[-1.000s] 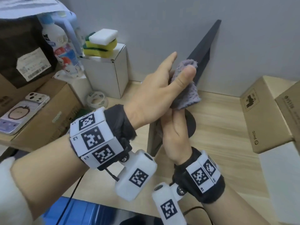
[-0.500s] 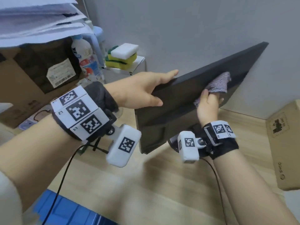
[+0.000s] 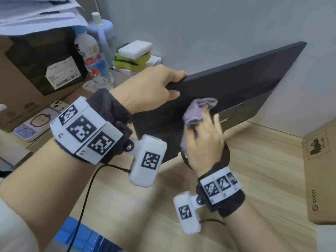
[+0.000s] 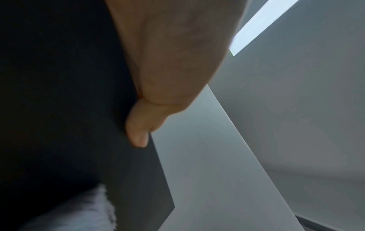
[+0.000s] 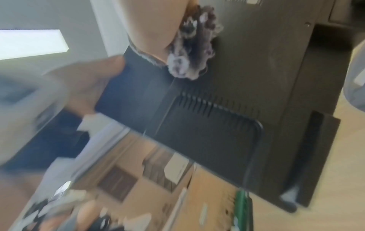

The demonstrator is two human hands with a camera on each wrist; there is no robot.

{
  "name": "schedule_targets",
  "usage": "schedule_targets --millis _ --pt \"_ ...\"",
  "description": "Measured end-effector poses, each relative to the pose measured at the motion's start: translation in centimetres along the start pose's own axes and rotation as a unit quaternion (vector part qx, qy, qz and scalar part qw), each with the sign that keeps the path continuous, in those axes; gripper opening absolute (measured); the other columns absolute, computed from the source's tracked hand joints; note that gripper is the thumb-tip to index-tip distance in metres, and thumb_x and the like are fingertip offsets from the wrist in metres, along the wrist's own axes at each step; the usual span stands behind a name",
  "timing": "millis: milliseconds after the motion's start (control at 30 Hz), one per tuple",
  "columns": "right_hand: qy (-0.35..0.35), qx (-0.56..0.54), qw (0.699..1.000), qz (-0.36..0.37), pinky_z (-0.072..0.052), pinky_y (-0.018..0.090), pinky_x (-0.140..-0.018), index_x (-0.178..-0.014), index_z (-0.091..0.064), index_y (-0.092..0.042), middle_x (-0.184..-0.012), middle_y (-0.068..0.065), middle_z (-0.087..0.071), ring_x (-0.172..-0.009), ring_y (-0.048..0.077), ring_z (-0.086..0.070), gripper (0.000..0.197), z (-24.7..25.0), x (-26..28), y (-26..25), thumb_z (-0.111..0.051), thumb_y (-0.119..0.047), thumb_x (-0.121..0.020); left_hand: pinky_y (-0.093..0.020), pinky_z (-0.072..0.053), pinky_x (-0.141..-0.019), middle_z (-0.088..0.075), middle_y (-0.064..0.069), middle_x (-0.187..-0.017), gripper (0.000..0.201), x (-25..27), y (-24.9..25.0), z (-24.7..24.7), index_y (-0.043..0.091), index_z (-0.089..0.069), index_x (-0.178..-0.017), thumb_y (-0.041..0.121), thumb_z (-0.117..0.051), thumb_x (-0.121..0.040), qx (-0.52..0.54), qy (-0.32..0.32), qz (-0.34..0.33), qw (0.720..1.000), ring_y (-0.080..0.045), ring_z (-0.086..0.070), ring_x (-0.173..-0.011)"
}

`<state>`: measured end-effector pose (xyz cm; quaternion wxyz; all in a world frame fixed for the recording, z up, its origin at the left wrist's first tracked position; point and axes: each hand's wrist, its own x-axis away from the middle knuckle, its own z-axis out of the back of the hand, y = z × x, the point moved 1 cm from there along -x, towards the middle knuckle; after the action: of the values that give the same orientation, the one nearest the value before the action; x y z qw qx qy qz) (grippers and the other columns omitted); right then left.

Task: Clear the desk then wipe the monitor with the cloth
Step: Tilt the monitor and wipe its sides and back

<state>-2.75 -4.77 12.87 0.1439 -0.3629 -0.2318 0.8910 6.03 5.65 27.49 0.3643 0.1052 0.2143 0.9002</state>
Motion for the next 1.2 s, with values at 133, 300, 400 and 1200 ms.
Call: schedule_targets --millis 133,300,400,1200 --pt "-0.007 0.086 0.987 0.137 -0.032 0.044 -0.108 -0.097 -0.07 -0.012 -0.112 0.01 -0.069 -0.117 0.026 -0.058 0.022 -0.3 2.2 -1.3 -0.053 -0.017 -0.084 -0.038 -0.047 -0.089 -0.065 -0.005 -0.115 0.035 -0.2 1.3 -1.2 0.021 -0.057 -0.121 0.036 -0.052 -0.09 -0.065 0.08 0.002 0.995 -0.026 -0.058 -0.108" --pt "0.024 0.105 0.974 0.199 -0.031 0.043 -0.106 -0.087 -0.069 -0.021 -0.102 -0.003 -0.072 -0.104 0.015 -0.064 0.023 1.2 0.5 0.6 -0.047 -0.025 -0.089 -0.031 -0.035 -0.062 -0.061 -0.003 -0.084 0.035 -1.7 3.0 -3.2 0.02 -0.06 -0.101 0.05 -0.046 -0.088 -0.158 0.17 -0.037 0.972 -0.029 -0.059 -0.084" --pt "0.026 0.121 0.977 0.173 -0.028 0.042 -0.106 -0.081 -0.068 -0.018 -0.1 -0.004 -0.072 -0.096 0.016 -0.066 0.014 2.2 -1.6 4.4 -0.054 -0.019 -0.078 -0.03 -0.031 -0.06 -0.064 -0.009 -0.083 0.038 -1.8 2.4 -3.2 0.018 -0.062 -0.102 0.049 -0.046 -0.089 -0.192 0.216 -0.076 0.954 -0.034 -0.06 -0.083" --pt "0.013 -0.173 0.976 0.13 0.005 0.023 -0.117 -0.132 -0.034 -0.02 -0.154 -0.021 0.017 -0.142 0.006 0.017 0.054 -7.9 3.1 4.1 -0.043 -0.014 -0.08 -0.039 -0.041 -0.071 -0.067 -0.011 -0.092 0.033 -2.7 0.7 -3.0 0.017 -0.066 -0.104 0.043 -0.053 -0.088 -0.161 0.247 -0.057 0.954 -0.03 -0.055 -0.091"
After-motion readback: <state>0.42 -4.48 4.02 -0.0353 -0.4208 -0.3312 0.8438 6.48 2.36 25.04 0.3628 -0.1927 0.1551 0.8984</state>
